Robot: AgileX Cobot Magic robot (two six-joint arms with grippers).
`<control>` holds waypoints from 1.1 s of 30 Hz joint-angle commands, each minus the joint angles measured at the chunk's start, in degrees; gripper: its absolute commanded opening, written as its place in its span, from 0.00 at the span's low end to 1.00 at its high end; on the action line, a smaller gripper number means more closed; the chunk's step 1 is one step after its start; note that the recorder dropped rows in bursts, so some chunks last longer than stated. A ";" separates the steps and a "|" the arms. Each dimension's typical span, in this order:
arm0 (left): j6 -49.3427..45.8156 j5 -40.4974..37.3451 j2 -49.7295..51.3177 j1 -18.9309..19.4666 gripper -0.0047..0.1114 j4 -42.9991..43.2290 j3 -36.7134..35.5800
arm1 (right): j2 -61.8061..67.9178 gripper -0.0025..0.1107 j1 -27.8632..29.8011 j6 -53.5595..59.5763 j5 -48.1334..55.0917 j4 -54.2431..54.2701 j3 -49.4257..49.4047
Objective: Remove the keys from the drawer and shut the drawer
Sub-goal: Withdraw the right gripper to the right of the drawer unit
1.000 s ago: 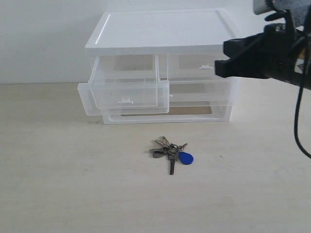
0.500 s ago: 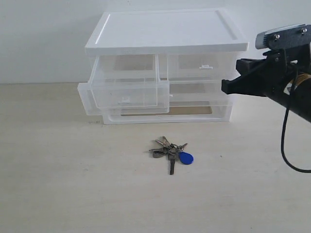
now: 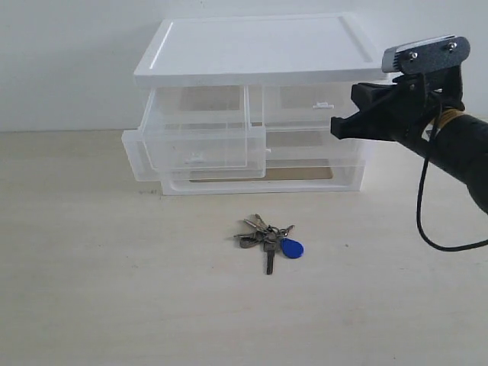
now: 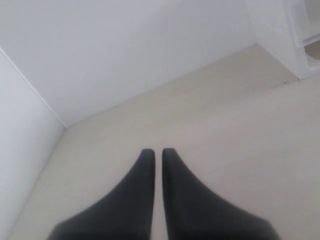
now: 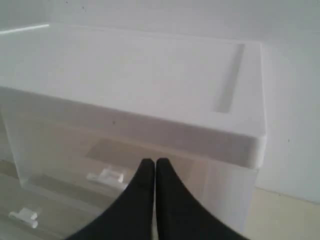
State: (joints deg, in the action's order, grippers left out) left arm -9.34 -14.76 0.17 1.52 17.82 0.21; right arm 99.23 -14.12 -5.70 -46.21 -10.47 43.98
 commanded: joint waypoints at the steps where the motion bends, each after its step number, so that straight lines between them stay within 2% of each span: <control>1: -8.33 0.36 -0.17 0.14 0.08 12.88 -0.21 | 3.59 0.02 0.40 -0.86 1.51 -0.91 2.38; 4: -8.55 2.08 -0.17 0.14 0.08 18.13 -0.21 | 5.47 0.02 0.40 -1.05 1.25 -1.03 3.14; 6: -8.55 6.35 -0.17 0.14 0.08 20.64 -0.21 | 6.06 0.02 0.40 -1.05 1.25 -1.03 3.71; 11: -8.55 18.89 -0.17 0.14 0.08 20.64 -0.21 | 6.18 0.02 0.40 -1.05 0.66 -1.03 5.14; 15: -8.32 25.16 -0.17 0.14 0.08 20.52 -0.21 | 6.72 0.02 0.40 -1.35 1.24 -1.03 6.91; 17: -0.32 28.94 -0.17 0.14 0.08 19.27 -0.21 | 7.13 0.02 0.40 -1.83 1.67 -1.03 7.61; 18: 7.72 30.69 -0.17 0.14 0.08 17.69 -0.21 | 7.25 0.02 0.40 -2.00 1.26 -1.03 7.83; 21: 40.55 36.42 -0.17 0.14 0.08 16.06 -0.21 | 7.75 0.02 0.40 -3.05 1.37 -1.03 8.11; 23: 52.16 39.39 -0.17 0.14 0.08 15.89 -0.21 | 7.75 0.02 0.40 -3.18 1.37 -1.03 8.11; 26: 51.30 44.88 -0.17 0.14 0.08 10.70 -0.21 | 7.75 0.02 0.40 -3.34 1.47 -1.39 8.11; 28: 47.40 47.33 -0.17 0.14 0.08 5.11 0.69 | 7.75 0.02 0.40 -4.10 1.47 -1.62 8.11; 31: 45.67 43.21 2.75 0.14 0.08 3.09 6.42 | 7.75 0.02 0.40 -4.74 1.47 -2.27 8.11; 33: 47.26 40.43 7.85 0.14 0.08 7.10 10.24 | 7.75 0.02 0.40 -4.87 1.47 -2.69 8.11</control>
State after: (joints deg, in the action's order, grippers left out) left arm 37.08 28.89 3.23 1.52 23.22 5.82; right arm 106.30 -14.12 -9.67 -44.08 -14.17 50.61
